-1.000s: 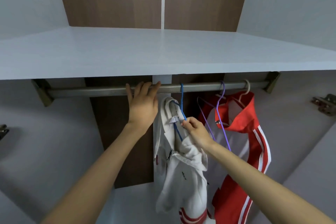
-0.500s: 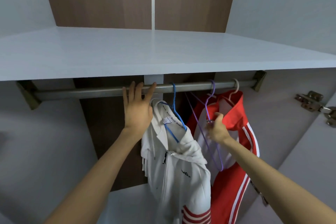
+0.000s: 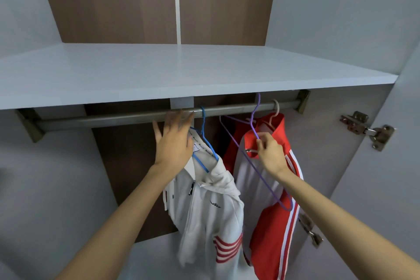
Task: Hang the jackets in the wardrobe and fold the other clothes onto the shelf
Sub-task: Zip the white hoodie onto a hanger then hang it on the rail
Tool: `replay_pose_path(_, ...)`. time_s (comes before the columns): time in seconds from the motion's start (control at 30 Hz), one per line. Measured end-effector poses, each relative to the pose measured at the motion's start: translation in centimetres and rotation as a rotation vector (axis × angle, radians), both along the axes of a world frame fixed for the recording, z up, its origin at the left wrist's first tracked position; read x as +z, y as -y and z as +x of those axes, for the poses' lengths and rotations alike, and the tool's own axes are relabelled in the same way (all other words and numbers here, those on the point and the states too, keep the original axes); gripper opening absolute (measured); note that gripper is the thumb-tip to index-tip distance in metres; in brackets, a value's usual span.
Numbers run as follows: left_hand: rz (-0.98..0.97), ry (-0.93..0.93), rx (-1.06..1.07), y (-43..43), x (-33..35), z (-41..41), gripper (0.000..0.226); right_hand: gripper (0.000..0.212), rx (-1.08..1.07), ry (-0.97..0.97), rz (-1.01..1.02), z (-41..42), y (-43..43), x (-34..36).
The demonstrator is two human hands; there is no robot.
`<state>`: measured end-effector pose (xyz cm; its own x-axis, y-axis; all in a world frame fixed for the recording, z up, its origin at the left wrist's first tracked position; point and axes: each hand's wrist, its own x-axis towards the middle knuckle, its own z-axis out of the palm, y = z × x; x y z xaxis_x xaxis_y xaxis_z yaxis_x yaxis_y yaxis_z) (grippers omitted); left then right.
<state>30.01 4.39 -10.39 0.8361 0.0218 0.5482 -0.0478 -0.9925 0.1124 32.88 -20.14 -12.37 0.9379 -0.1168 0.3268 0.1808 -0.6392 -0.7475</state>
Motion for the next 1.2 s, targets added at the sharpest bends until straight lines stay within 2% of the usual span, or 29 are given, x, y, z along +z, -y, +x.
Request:
replay_pose_path(0.17,-0.115,-0.089,-0.132,5.6,-0.1,-3.6,0.058,0.022,-0.002,-0.048,-0.043,-5.0,3.8,0.6)
replay_pose_path(0.37,-0.215,-0.203,-0.269,12.8,-1.7,-10.5,0.056,0.01,0.088,-0.083,-0.055,-13.5,9.9,1.1)
replay_pose_path(0.43,-0.225,-0.237,-0.275,15.1,-2.7,-13.4,0.057,0.012,0.117,-0.097,-0.079,-16.8,11.8,1.0)
replay_pose_path(0.5,-0.209,-0.266,-0.262,17.2,-4.0,-16.0,0.056,0.017,0.148,-0.112,-0.072,-20.4,13.5,0.6)
replay_pose_path(0.6,-0.078,-0.297,-0.246,20.0,-5.8,-20.5,0.053,0.023,0.174,-0.139,-0.061,-26.3,16.3,0.1)
replay_pose_path(0.67,-0.079,-0.32,-0.265,21.6,-6.6,-23.5,0.051,0.024,0.167,-0.147,-0.084,-29.5,18.3,-0.3)
replay_pose_path(0.87,-0.108,-0.35,-0.325,25.1,-7.9,-31.3,0.049,0.027,0.201,-0.183,-0.089,-37.7,22.5,-2.0)
replay_pose_path(1.03,-0.115,-0.298,-0.394,25.9,-8.7,-37.7,0.037,0.025,0.218,-0.212,0.006,-45.0,24.6,-3.9)
replay_pose_path(1.2,-0.219,-0.389,-0.555,26.9,-9.8,-43.8,0.025,0.017,0.16,-0.291,0.063,-52.6,25.9,-5.9)
